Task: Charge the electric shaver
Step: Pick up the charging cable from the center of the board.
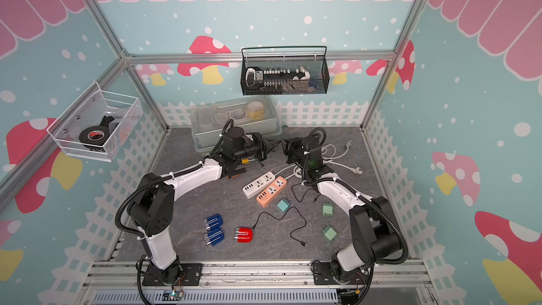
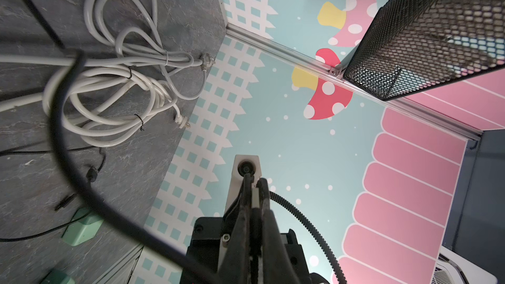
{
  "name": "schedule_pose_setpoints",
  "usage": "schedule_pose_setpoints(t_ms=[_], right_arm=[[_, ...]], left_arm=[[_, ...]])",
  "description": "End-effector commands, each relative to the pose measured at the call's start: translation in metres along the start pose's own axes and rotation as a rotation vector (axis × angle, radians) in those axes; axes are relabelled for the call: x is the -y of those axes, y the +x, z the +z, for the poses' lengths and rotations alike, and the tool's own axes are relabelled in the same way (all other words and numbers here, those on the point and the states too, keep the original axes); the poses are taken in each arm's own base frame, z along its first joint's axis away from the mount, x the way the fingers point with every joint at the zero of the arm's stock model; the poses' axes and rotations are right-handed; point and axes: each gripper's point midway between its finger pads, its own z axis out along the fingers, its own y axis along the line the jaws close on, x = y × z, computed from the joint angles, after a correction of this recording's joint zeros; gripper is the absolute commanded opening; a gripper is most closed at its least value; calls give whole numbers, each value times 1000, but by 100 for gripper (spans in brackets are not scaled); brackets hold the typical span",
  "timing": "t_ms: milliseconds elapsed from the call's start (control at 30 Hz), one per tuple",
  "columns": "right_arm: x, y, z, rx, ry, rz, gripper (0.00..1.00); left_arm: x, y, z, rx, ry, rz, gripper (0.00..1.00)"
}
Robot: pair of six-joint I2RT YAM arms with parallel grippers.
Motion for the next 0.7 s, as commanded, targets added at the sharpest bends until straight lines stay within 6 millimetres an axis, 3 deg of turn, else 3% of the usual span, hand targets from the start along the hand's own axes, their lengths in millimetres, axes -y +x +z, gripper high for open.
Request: schedule_pose_setpoints(t_ms=[0, 167, 300, 433, 567, 667], right_arm=[[-7, 9, -1, -32, -27, 8, 0], [-4, 9, -2, -29, -2, -9, 1], [4, 6, -15, -16, 88, -86, 36], [28, -6, -48, 11, 272, -216, 56], [65, -17, -91, 28, 512, -341, 62], [107, -17, -124, -34, 768, -406, 66]], left_arm=[[5, 1, 4, -16, 13, 2, 3], [7, 3, 2, -23, 19, 8, 0], [6, 0, -8, -22, 1, 17, 0], [0, -8, -29, -6, -49, 48, 0], [-12, -12, -54, 6, -104, 66, 0], [-20, -13, -75, 19, -141, 74, 0]])
